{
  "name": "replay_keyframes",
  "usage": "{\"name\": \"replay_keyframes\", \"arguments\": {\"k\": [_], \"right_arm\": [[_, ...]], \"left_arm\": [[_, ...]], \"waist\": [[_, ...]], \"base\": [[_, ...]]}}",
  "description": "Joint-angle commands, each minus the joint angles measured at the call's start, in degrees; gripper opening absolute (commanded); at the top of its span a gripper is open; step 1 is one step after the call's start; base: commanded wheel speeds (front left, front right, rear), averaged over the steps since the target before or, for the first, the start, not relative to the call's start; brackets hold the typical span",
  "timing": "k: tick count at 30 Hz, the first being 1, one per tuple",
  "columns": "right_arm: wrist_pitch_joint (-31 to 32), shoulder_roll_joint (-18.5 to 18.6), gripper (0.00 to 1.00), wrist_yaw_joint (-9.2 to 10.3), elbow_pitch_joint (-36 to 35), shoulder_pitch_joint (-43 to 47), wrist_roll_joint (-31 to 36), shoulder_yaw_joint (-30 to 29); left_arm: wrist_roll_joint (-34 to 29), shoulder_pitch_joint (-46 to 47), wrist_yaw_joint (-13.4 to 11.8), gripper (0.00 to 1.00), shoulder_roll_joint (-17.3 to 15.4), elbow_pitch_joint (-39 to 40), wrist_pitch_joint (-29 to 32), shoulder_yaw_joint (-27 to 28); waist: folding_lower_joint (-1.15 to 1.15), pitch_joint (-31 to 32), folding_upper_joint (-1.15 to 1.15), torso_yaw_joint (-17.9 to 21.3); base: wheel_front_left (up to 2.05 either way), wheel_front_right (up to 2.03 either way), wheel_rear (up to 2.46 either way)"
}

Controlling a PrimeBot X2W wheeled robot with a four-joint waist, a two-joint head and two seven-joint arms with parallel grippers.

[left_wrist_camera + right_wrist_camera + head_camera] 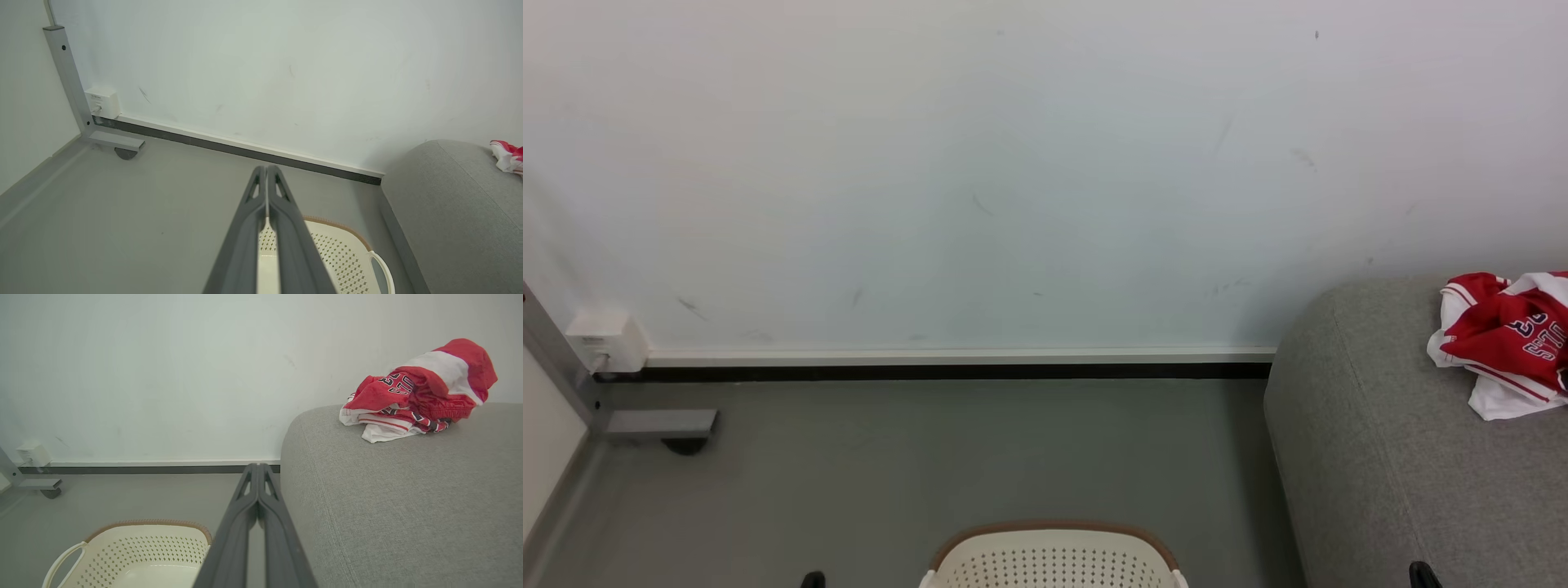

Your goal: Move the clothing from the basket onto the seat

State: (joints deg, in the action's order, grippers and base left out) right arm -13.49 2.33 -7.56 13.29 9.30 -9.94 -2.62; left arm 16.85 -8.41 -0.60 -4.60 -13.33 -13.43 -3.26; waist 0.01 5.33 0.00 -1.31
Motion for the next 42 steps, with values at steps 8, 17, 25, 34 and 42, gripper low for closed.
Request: {"name": "replay_keyframes", "arguments": {"k": [8, 17, 25, 34, 42], "right_arm": [[2.2, 0.4, 0.0, 0.01, -0.7, -2.9, -10.1, -0.7], [4.4, 0.5, 0.0, 0.02, -0.6, -4.6, -19.3, -1.0], [6.2, 0.5, 0.0, 0.03, -0.5, -5.9, -26.8, -1.3], [8.1, 0.6, 0.0, 0.04, -0.3, -7.3, -34.4, -1.7], [9.7, 0.6, 0.0, 0.05, -0.2, -8.4, -40.6, -2.0]], "left_arm": [[9.5, 2.8, 1.0, 0.0, 0.0, 0.7, 2.2, 1.4], [17.9, 4.3, 1.9, 0.0, 0.2, 0.7, 4.4, 2.4], [24.7, 5.6, 2.7, 0.0, 0.4, 0.5, 6.2, 3.2], [31.7, 6.9, 3.4, 0.0, 0.6, 0.4, 8.1, 4.2], [37.5, 8.0, 4.1, 0.0, 0.7, 0.3, 9.6, 4.9]], "waist": [[-0.01, -0.4, 0.0, 0.1], [-0.01, -0.8, 0.0, 0.2], [-0.01, -1.1, 0.0, 0.3], [-0.01, -1.5, 0.0, 0.4], [-0.01, -1.9, 0.0, 0.5]], "base": [[0.0, 0.0, 0.0], [0.0, 0.0, 0.0], [0.0, 0.0, 0.0], [0.0, 0.0, 0.0], [0.0, 0.0, 0.0]]}}
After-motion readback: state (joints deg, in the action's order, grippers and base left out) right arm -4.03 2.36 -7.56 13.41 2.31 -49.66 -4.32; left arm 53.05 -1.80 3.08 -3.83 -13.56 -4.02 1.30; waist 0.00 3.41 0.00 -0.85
